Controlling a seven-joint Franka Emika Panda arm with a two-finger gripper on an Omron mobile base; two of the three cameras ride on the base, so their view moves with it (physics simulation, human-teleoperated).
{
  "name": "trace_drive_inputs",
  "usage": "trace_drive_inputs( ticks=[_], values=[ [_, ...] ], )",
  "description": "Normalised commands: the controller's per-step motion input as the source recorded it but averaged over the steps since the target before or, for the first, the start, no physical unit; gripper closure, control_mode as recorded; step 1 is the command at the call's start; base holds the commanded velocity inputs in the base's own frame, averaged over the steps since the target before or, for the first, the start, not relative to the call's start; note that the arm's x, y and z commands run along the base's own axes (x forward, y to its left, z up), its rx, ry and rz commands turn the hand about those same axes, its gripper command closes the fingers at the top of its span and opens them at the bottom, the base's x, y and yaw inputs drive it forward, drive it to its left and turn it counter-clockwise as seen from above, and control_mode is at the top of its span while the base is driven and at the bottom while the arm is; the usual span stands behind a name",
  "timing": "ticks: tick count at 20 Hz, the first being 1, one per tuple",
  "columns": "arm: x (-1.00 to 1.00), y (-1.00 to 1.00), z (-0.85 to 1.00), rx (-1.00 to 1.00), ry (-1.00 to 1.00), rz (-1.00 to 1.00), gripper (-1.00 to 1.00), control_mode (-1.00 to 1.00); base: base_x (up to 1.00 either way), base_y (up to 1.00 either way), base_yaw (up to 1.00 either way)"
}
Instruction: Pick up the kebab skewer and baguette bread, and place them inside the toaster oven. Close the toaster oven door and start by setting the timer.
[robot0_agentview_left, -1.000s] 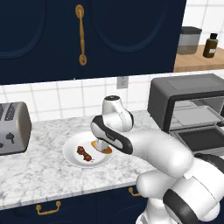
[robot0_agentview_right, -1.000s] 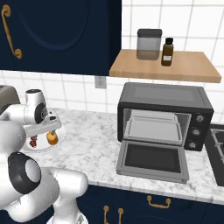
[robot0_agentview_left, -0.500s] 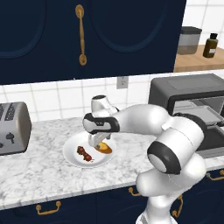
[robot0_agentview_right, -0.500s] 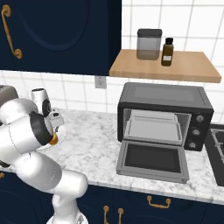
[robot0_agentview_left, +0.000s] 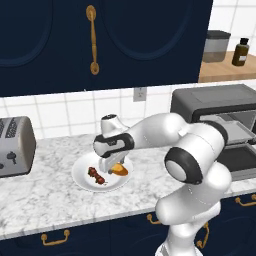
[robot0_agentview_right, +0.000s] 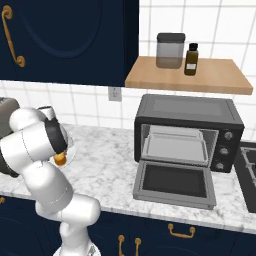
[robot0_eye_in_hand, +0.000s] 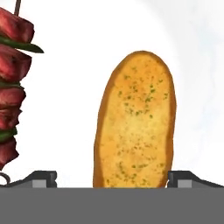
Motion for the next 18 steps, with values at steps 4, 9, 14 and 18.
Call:
trace_drive_inputs(
  ticks=[4, 9, 14, 18],
  values=[
    [0.11, 0.0, -0.17, 0.0, 0.0, 0.0, -1.0, -1.0, 0.0, 0.0, 0.0],
    [0.27, 0.0, -0.12, 0.0, 0.0, 0.0, -1.0, -1.0, 0.0, 0.0, 0.0],
    [0.12, 0.0, -0.14, 0.0, 0.0, 0.0, 1.0, -1.0, 0.0, 0.0, 0.0],
    [0.0, 0.0, -0.14, 0.0, 0.0, 0.0, 1.0, -1.0, 0.0, 0.0, 0.0]
  ],
)
